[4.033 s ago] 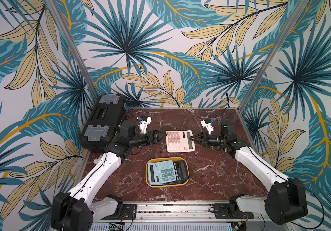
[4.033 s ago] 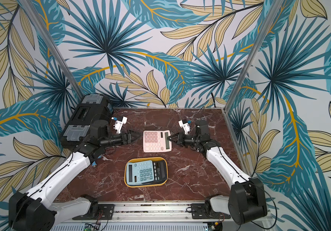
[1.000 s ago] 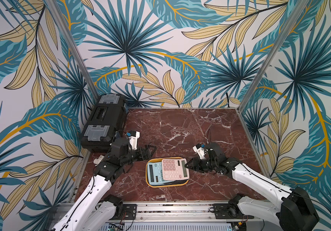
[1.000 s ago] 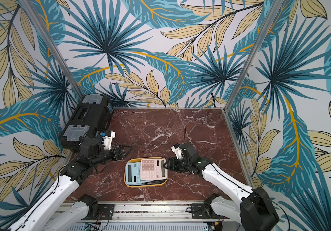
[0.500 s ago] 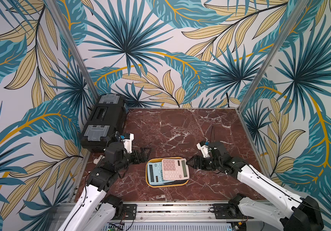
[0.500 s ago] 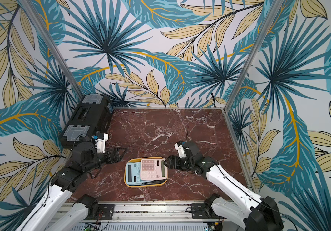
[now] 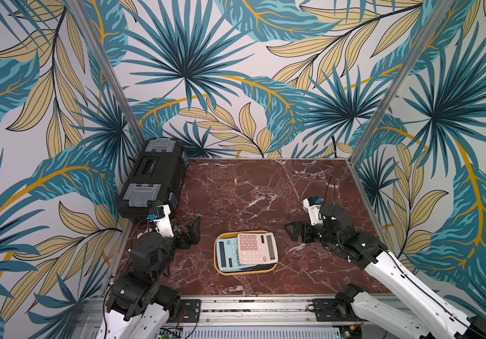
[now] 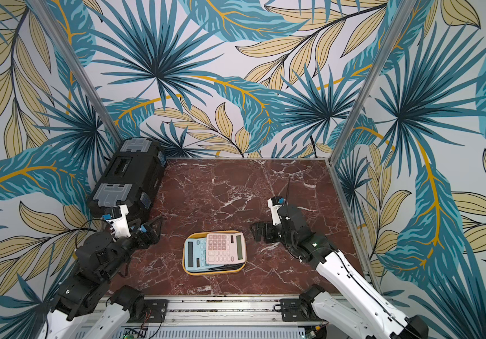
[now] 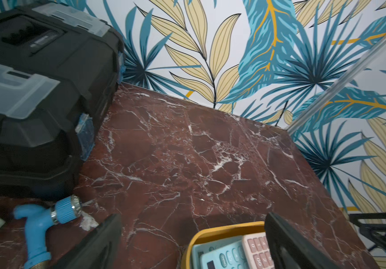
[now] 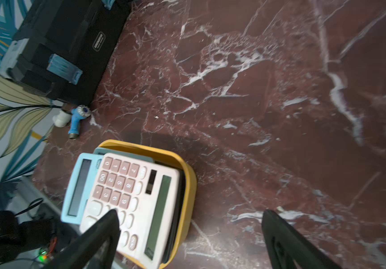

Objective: Put the calculator in the storage box
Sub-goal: Reset both arms

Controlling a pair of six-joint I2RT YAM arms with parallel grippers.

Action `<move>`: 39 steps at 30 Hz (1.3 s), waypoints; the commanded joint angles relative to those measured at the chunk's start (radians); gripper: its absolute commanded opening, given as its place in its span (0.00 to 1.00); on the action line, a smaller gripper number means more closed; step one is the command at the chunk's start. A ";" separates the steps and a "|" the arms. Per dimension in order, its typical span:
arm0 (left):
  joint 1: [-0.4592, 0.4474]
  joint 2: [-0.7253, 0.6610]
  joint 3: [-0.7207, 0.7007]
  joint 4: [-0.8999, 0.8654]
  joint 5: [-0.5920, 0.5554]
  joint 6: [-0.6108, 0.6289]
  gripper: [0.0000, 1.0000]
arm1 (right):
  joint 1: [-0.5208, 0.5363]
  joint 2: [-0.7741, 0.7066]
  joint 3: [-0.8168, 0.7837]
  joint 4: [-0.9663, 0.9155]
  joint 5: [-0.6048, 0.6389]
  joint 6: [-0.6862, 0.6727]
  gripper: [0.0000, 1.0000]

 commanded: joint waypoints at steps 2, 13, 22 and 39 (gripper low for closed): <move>0.038 0.016 -0.098 0.091 -0.077 0.062 1.00 | 0.004 -0.055 -0.077 0.037 0.330 -0.155 0.99; 0.070 0.164 -0.282 0.446 -0.223 0.223 1.00 | -0.056 -0.118 -0.302 0.377 0.640 -0.291 1.00; 0.172 0.218 -0.327 0.550 -0.183 0.251 1.00 | -0.209 -0.050 -0.470 0.740 0.623 -0.326 1.00; 0.234 0.383 -0.489 1.013 -0.107 0.499 1.00 | -0.346 0.322 -0.521 1.270 0.520 -0.381 0.99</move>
